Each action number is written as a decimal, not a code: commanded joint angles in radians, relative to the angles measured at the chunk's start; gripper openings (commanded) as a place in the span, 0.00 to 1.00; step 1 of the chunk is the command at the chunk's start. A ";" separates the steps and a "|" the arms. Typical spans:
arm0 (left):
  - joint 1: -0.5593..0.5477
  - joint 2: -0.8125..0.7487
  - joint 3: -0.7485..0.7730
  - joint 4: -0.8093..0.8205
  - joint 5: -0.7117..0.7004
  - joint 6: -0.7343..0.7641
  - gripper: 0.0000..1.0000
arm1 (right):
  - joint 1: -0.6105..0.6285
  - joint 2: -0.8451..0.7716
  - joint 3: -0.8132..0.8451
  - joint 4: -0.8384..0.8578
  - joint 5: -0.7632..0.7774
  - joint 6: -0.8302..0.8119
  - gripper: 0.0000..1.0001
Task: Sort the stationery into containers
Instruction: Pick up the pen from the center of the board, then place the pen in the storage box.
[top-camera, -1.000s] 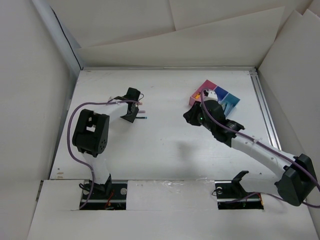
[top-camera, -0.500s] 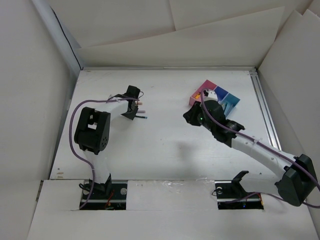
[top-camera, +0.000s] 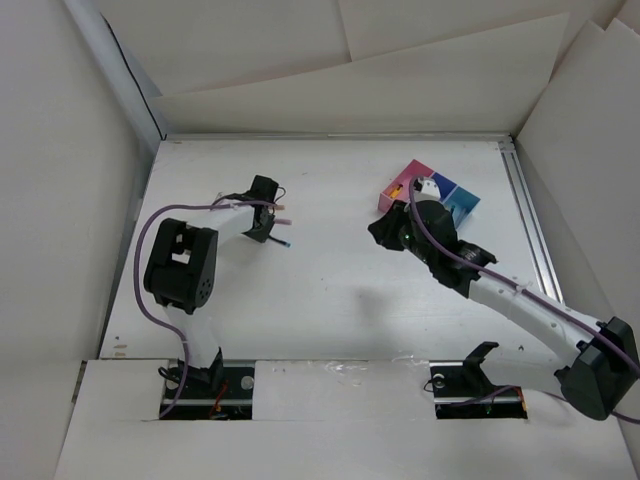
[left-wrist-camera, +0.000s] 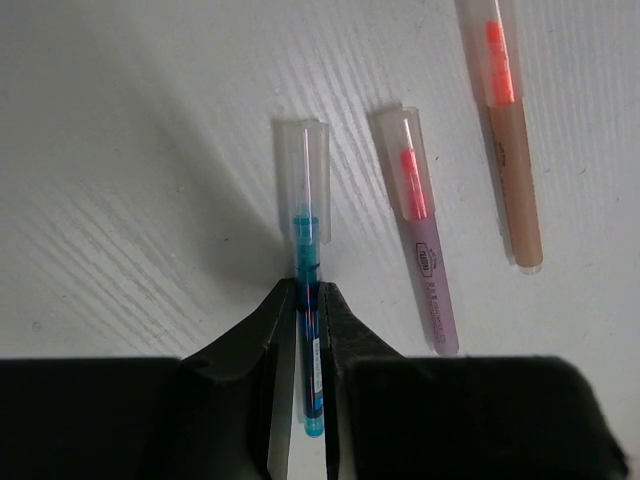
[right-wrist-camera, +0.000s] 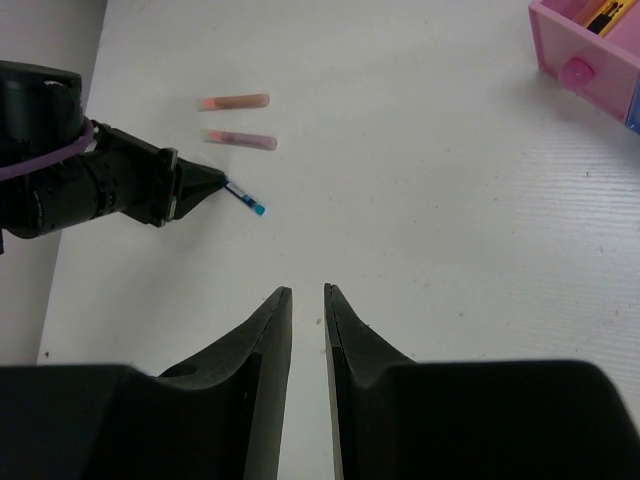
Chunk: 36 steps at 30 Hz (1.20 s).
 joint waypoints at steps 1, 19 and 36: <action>0.007 -0.021 -0.087 -0.086 -0.008 0.031 0.00 | 0.009 -0.016 0.046 0.020 0.006 -0.012 0.26; -0.097 -0.491 -0.352 0.198 0.033 0.347 0.00 | 0.009 0.076 0.064 0.031 -0.117 -0.021 0.51; -0.108 -0.639 -0.521 0.644 0.461 0.608 0.00 | 0.009 0.086 0.063 0.098 -0.304 -0.002 0.23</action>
